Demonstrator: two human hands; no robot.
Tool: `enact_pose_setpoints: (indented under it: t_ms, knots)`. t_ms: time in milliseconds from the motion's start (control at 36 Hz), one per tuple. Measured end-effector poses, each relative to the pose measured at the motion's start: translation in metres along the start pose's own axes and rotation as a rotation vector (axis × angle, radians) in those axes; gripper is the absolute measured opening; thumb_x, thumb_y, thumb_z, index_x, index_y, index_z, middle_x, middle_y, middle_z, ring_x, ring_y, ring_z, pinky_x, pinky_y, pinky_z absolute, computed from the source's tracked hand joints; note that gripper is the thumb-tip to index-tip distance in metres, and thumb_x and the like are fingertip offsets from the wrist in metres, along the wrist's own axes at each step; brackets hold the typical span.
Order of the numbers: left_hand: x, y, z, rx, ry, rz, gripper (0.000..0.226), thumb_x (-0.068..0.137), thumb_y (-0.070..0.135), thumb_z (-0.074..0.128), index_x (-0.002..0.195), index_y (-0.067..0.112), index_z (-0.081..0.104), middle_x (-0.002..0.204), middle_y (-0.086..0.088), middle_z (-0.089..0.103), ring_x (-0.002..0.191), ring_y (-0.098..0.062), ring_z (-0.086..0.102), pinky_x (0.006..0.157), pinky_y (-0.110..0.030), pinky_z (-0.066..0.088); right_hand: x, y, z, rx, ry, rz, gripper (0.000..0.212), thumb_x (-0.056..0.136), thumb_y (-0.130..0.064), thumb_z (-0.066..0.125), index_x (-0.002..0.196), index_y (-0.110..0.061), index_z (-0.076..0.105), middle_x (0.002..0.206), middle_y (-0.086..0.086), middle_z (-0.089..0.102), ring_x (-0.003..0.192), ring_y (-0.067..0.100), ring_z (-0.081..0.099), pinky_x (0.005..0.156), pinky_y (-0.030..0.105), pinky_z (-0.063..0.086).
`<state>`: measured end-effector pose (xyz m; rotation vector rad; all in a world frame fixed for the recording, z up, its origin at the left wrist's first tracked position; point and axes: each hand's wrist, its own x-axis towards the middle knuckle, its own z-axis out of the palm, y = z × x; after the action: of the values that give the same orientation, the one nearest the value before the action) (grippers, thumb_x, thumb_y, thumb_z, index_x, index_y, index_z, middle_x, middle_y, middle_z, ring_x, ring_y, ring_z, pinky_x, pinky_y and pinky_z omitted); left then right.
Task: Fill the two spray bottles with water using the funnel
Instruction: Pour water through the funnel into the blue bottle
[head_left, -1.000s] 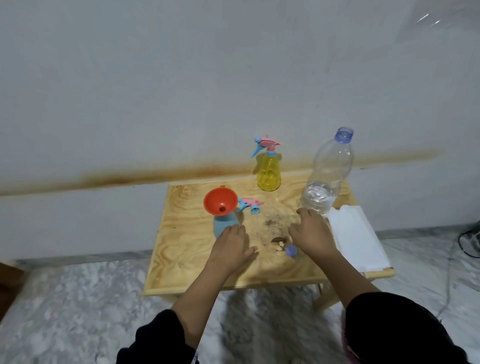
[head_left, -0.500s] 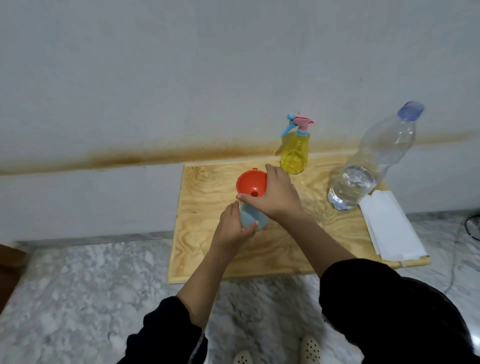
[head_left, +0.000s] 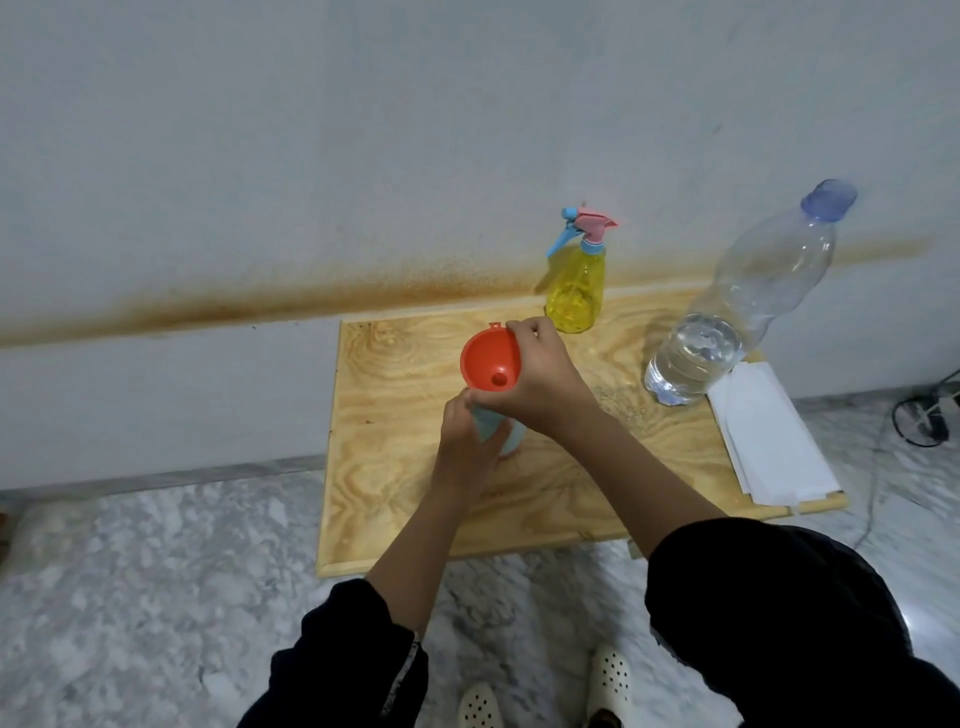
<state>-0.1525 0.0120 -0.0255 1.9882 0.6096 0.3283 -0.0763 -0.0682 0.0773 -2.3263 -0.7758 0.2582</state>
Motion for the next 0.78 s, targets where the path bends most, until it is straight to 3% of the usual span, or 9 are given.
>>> enact_pose_setpoints:
  t_ms: [111,333,472,556,667,778]
  knots:
    - [0.000,-0.003,0.001,-0.003,0.013,0.017,0.051,0.084,0.023,0.070,0.125,0.002,0.046,0.107,-0.006,0.049,0.103,-0.027,0.053,0.083,-0.040,0.048,-0.007,0.006,-0.006,0.069,-0.011,-0.047,0.093,0.063,-0.043,0.082,0.137,-0.013,0.035,0.132,0.005,0.034,0.123,0.020,0.037,0.100,0.033,0.040]
    - [0.002,-0.007,0.004,0.030,0.047,0.017,0.064,0.082,0.030,0.071,0.132,0.000,0.043,0.121,-0.015,0.051,0.109,-0.024,0.049,0.087,-0.035,0.045,-0.009,0.020,-0.036,0.206,0.123,-0.019,0.094,0.061,-0.043,0.083,0.138,-0.017,0.035,0.132,-0.001,0.034,0.113,0.006,0.035,0.094,0.022,0.037]
    - [-0.003,-0.006,0.011,0.003,0.069,0.004,0.082,0.070,0.060,0.056,0.131,0.007,0.044,0.120,-0.005,0.050,0.110,-0.019,0.046,0.089,-0.032,0.041,0.000,0.057,-0.048,0.219,0.212,0.081,0.085,0.064,-0.043,0.082,0.133,-0.017,0.041,0.127,0.001,0.037,0.108,0.008,0.039,0.089,0.022,0.037]
    - [-0.002,-0.008,0.017,-0.043,0.112,-0.032,0.081,0.069,0.060,0.059,0.130,0.009,0.045,0.117,0.002,0.045,0.111,-0.019,0.046,0.092,-0.034,0.042,0.010,0.094,-0.044,0.111,0.165,0.202,0.080,0.065,-0.045,0.080,0.128,-0.012,0.044,0.126,0.006,0.039,0.106,0.014,0.043,0.084,0.025,0.037]
    - [-0.003,-0.010,0.023,-0.098,0.137,-0.104,0.072,0.076,0.039,0.073,0.136,0.018,0.039,0.122,0.007,0.039,0.116,-0.014,0.043,0.099,-0.044,0.044,0.017,0.134,-0.031,-0.007,0.132,0.286,0.081,0.062,-0.040,0.083,0.124,0.000,0.048,0.122,0.018,0.044,0.112,0.031,0.046,0.092,0.032,0.038]
    - [-0.005,-0.011,0.029,-0.095,0.176,-0.116,0.079,0.069,0.058,0.064,0.136,0.027,0.037,0.124,0.012,0.037,0.118,-0.013,0.043,0.098,-0.044,0.046,0.026,0.154,-0.024,-0.050,-0.027,0.374,0.083,0.066,-0.046,0.078,0.127,-0.002,0.042,0.127,0.017,0.039,0.119,0.031,0.040,0.096,0.036,0.038]
